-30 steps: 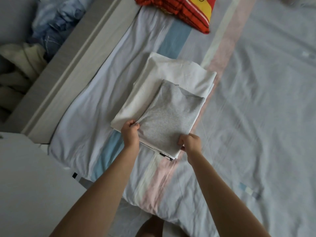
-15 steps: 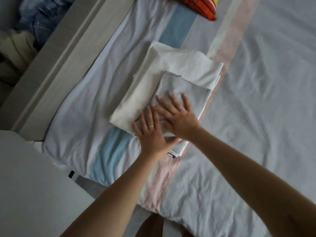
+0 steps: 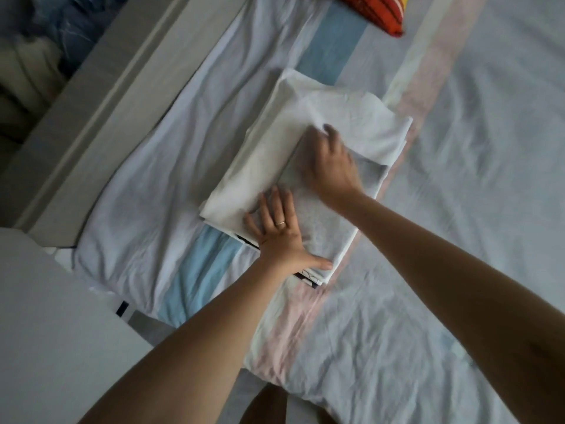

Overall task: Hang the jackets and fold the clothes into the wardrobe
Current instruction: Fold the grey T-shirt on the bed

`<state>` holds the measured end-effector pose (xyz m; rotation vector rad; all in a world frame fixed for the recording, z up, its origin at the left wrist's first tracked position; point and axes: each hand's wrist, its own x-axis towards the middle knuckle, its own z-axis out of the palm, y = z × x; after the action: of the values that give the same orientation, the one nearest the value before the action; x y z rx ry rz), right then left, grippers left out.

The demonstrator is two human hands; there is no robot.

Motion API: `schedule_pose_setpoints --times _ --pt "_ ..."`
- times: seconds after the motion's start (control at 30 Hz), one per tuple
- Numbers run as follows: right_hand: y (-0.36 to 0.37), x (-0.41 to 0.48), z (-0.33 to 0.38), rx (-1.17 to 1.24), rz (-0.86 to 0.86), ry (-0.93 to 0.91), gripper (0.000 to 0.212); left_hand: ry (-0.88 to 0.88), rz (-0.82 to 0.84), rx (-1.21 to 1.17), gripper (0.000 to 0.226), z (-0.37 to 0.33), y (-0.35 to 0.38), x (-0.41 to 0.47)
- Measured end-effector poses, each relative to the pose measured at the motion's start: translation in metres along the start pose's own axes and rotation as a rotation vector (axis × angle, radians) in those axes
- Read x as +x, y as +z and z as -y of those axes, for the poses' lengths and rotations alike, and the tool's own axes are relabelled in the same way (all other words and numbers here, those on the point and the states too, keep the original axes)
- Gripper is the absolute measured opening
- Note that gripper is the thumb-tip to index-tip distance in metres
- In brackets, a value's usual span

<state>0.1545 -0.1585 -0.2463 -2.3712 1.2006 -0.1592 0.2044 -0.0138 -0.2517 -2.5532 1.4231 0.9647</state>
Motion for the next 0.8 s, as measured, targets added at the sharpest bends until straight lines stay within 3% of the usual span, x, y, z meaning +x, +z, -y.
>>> schedule_pose_setpoints --times 0.1,0.17,0.2,0.3,0.4,0.5,0.57,0.7,0.8 --pt "-0.017 0.034 -0.006 0.283 0.049 0.270 0.029 0.012 -0.026 0.009 0.161 0.004 0.002 0.001" --pt "-0.024 0.042 -0.007 0.431 0.084 0.276 0.009 0.037 -0.071 -0.013 0.157 0.007 0.006 -0.002" --pt "-0.025 0.043 -0.008 0.486 0.094 0.267 0.013 0.069 -0.141 -0.037 0.151 0.010 0.009 -0.003" --pt "-0.027 0.046 -0.005 0.584 0.130 0.229 0.016 0.185 -0.513 -0.204 0.098 0.022 0.012 -0.010" --pt "-0.032 0.050 -0.006 0.712 0.154 0.274 0.020 -0.037 -0.797 -0.430 0.047 0.031 0.004 -0.016" --pt "-0.031 0.054 -0.008 0.740 0.153 0.336 0.023 -0.218 -0.812 -0.533 0.032 0.039 0.000 -0.018" --pt "-0.031 0.056 -0.006 0.739 0.150 0.366 0.021 -0.232 -0.817 -0.456 0.026 0.043 0.003 -0.019" --pt "-0.032 0.060 -0.003 0.729 0.113 0.442 0.022 -0.154 -0.818 -0.632 0.013 0.051 -0.004 -0.012" --pt "-0.027 0.063 -0.004 0.692 0.087 0.460 0.022 -0.186 -0.748 -0.596 0.010 0.058 -0.009 -0.003"
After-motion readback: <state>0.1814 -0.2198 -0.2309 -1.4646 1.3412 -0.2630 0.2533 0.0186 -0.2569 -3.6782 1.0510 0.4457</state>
